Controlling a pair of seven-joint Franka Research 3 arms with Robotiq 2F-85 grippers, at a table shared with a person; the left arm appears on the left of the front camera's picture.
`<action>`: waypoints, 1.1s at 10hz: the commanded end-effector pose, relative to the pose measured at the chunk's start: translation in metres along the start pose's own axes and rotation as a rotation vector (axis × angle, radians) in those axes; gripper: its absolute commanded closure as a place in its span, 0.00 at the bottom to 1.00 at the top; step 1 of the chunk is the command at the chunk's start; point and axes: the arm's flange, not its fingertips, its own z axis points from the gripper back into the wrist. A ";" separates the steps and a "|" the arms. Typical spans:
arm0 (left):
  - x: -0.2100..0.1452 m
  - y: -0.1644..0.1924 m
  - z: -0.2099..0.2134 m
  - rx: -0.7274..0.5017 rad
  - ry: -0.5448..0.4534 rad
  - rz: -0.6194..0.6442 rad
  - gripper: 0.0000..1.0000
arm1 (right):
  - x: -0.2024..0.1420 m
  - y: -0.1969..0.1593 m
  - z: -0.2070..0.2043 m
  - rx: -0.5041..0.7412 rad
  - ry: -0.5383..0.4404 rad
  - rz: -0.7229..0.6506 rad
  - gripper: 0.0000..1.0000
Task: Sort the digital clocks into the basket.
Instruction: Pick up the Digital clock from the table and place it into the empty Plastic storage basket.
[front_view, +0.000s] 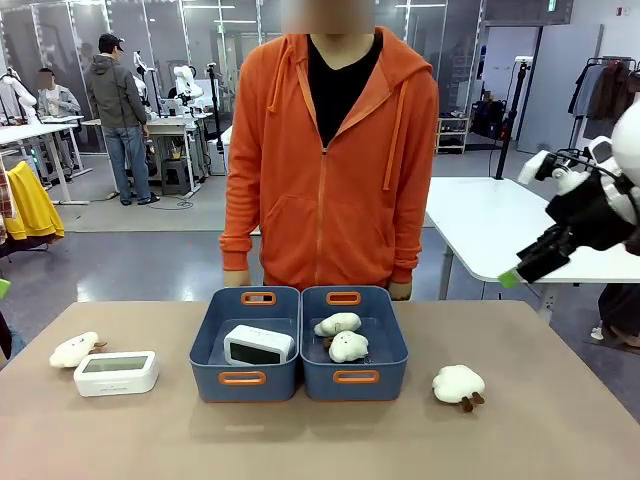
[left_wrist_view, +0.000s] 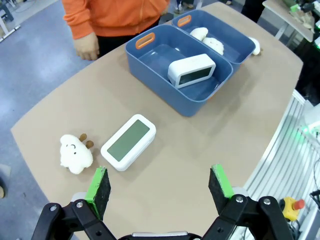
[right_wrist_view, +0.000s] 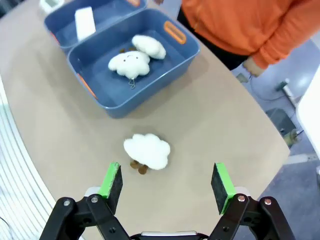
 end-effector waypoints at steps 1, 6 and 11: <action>-0.001 0.002 0.001 -0.017 -0.008 -0.020 0.00 | -0.027 0.016 0.012 0.016 -0.047 0.100 0.10; 0.026 -0.013 -0.027 -0.070 0.200 -0.164 0.00 | -0.012 0.005 0.006 0.001 -0.013 0.054 0.10; 0.005 -0.018 0.120 -0.031 0.100 -0.351 0.00 | -0.012 0.005 0.006 0.001 -0.013 0.054 0.10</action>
